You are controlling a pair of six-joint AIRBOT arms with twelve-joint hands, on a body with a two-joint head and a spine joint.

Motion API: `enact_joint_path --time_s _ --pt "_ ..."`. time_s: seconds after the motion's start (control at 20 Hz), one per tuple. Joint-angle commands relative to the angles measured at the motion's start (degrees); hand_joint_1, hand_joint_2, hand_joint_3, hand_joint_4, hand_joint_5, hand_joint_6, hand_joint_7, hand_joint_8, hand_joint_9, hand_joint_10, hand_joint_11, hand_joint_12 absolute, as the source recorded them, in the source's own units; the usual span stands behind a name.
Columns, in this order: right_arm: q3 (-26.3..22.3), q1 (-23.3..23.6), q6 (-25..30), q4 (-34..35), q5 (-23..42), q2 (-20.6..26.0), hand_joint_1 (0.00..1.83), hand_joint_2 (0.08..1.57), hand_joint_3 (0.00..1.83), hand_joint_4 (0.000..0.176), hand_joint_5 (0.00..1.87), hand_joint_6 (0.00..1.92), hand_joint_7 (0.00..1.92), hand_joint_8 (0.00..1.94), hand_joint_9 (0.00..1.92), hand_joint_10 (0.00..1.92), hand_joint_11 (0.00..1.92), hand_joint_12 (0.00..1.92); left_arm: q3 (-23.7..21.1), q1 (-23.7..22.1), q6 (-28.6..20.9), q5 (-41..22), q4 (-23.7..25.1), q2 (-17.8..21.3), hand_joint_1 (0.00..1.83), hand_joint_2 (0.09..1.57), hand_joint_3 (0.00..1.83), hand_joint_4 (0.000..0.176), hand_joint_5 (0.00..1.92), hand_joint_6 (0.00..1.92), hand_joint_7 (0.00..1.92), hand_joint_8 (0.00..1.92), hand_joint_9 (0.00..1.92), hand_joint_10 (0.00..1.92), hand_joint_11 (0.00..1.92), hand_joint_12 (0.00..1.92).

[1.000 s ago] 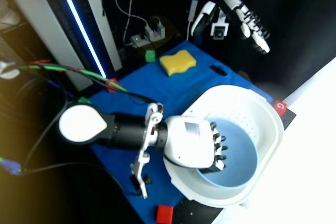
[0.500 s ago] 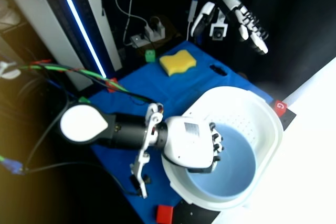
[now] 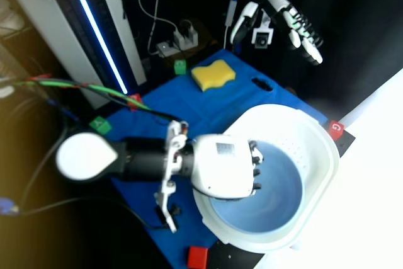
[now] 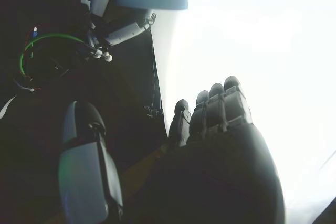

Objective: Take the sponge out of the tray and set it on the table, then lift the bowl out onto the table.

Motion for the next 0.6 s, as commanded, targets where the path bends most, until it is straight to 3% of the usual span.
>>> enact_joint_path --time_s 0.0,0.15,0.25,0.35,0.4,0.45,0.5,0.55 --pt "-0.4 0.6 0.1 4.6 5.9 0.3 1.59 1.23 0.0 0.174 1.13 1.92 1.42 1.94 1.6 1.92 1.63 1.92 0.1 -0.7 -0.5 -7.1 -1.1 -0.3 0.62 0.96 0.0 0.118 0.09 0.01 0.0 0.0 0.0 0.0 0.0 0.0" --pt "-2.4 0.6 0.1 6.8 10.4 1.8 1.72 1.16 0.0 0.176 1.16 1.92 1.39 1.94 1.6 1.92 1.66 1.92 0.1 -0.7 -0.5 -7.2 -1.1 -0.3 0.59 0.96 0.0 0.124 0.08 0.0 0.0 0.0 0.0 0.0 0.0 0.0" --pt "-5.0 0.6 0.0 7.6 13.2 3.6 1.69 1.15 0.0 0.174 1.11 1.92 1.41 1.94 1.61 1.92 1.66 1.92 0.0 -0.7 -0.5 -7.3 -1.1 -0.3 0.6 0.95 0.0 0.129 0.08 0.0 0.0 0.0 0.0 0.0 0.0 0.0" --pt "-7.7 0.6 0.0 7.8 15.5 5.5 1.64 1.26 0.0 0.176 1.09 1.92 1.47 1.94 1.66 1.92 1.69 1.92 -0.1 -0.6 -0.5 -7.3 -1.2 -0.3 0.63 0.95 0.0 0.141 0.09 0.0 0.0 0.0 0.0 0.0 0.0 0.0" --pt "-9.7 0.6 0.0 7.9 17.3 7.1 1.55 1.3 0.0 0.176 1.06 1.92 1.47 1.94 1.66 1.92 1.7 1.92 -0.1 -0.6 -0.5 -7.4 -1.2 -0.3 0.63 0.95 0.0 0.139 0.1 0.01 0.0 0.0 0.0 0.0 0.0 0.0" --pt "-11.9 0.6 0.0 7.9 19.4 8.9 1.54 1.3 0.0 0.176 1.02 1.92 1.45 1.94 1.64 1.92 1.69 1.92 -0.2 -0.6 -0.5 -7.6 -1.3 -0.3 0.63 0.95 0.0 0.137 0.1 0.01 0.0 0.0 0.0 0.0 0.0 0.0" --pt "-13.9 0.5 -0.3 7.9 20.7 10.6 1.55 1.29 0.0 0.176 0.96 1.92 1.41 1.94 1.6 1.92 1.66 1.92 -0.3 -0.5 -0.5 -7.6 -1.3 -0.3 0.58 0.95 0.0 0.122 0.09 0.0 0.0 0.0 0.0 0.0 0.0 0.0" --pt "-16.4 0.2 -1.2 7.6 21.4 12.3 1.56 1.32 0.0 0.176 0.93 1.92 1.37 1.94 1.58 1.92 1.65 1.92 -0.4 -0.5 -0.5 -7.8 -1.5 -0.3 0.57 0.95 0.0 0.122 0.08 0.0 0.0 0.0 0.0 0.0 0.0 0.0"
